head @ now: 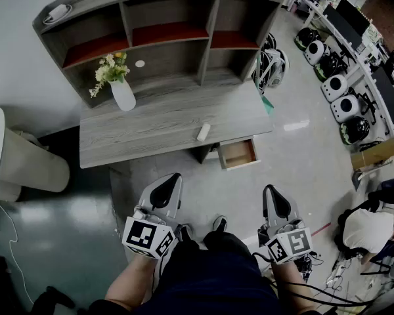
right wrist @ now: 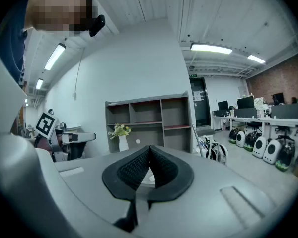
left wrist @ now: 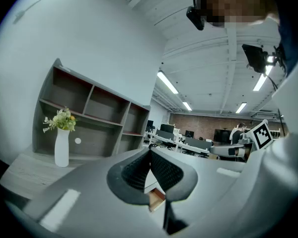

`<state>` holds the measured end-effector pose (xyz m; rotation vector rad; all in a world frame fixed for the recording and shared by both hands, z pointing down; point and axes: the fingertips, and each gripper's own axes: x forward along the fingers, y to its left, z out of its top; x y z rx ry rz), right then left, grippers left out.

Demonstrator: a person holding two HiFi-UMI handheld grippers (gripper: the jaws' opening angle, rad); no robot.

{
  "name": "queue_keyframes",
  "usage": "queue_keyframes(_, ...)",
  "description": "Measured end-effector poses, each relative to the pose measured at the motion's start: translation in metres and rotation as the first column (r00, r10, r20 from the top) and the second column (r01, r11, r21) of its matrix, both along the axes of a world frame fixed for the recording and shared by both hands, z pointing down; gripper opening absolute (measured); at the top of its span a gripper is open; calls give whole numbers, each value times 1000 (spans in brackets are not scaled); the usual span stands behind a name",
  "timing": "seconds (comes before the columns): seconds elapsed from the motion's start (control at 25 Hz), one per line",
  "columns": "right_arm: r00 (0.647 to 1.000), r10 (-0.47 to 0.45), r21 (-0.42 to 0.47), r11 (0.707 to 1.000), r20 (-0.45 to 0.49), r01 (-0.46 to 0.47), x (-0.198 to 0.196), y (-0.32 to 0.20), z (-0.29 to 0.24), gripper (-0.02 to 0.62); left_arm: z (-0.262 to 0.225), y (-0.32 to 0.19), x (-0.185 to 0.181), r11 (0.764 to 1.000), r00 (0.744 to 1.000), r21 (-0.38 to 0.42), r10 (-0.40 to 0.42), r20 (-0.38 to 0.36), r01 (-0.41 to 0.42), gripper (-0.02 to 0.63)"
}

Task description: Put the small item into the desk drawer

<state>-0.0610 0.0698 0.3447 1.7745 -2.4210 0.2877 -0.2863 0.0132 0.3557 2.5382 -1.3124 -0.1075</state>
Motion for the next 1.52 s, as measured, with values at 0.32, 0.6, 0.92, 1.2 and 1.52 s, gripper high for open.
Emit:
queue_keyframes(0.32, 999, -50, 21, 999, 4, 50, -26, 15, -9, 6, -7, 31, -37, 995, 993, 15, -101, 55, 100, 5)
queue_keyframes(0.6, 996, -71, 45, 997, 59, 69, -13, 23, -1, 6, -2, 49, -24, 992, 988, -10, -127, 86, 129, 5)
queue_keyframes(0.92, 987, -109, 82, 992, 115, 99, 18, 26, -1, 6, -14, 60, 11, 988, 979, 5, -151, 138, 152, 5)
queue_keyframes(1.2, 976, -158, 92, 985, 153, 145, 46, 19, 3, 6, -17, 70, 49, 984, 970, 2, -175, 169, 178, 5)
queue_keyframes(1.52, 968, -198, 74, 979, 156, 189, 60, 3, 8, 6, -19, 65, 60, 973, 955, 3, -225, 194, 229, 5)
